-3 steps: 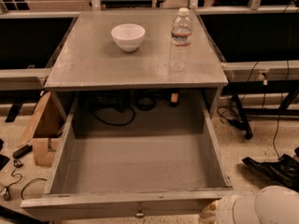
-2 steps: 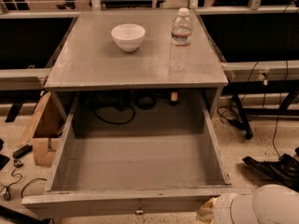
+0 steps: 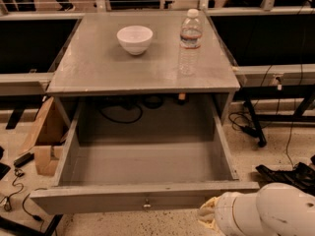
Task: Close top drawer
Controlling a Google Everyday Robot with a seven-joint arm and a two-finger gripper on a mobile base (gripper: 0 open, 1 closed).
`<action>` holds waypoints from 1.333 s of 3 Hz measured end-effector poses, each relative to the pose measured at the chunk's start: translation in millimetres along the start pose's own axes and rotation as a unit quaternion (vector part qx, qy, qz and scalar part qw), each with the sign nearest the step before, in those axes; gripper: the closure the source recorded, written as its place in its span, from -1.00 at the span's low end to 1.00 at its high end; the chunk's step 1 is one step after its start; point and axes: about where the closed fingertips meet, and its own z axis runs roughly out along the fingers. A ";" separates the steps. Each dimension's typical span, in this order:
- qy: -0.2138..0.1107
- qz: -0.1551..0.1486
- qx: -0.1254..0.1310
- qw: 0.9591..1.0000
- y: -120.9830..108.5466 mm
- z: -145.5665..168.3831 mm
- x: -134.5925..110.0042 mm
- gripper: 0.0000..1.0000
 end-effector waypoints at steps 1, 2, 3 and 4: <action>-0.020 -0.010 0.003 1.000 -20.7 10.3 -24.0 1.00; -0.037 -0.016 0.006 0.999 -40.7 18.4 -44.7 1.00; -0.037 -0.015 0.004 0.999 -38.3 21.8 -44.2 1.00; -0.037 -0.013 -0.001 0.999 -27.5 37.1 -42.0 1.00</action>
Offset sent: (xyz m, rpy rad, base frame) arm 0.1348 0.0789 0.0308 0.1496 -0.0969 0.0691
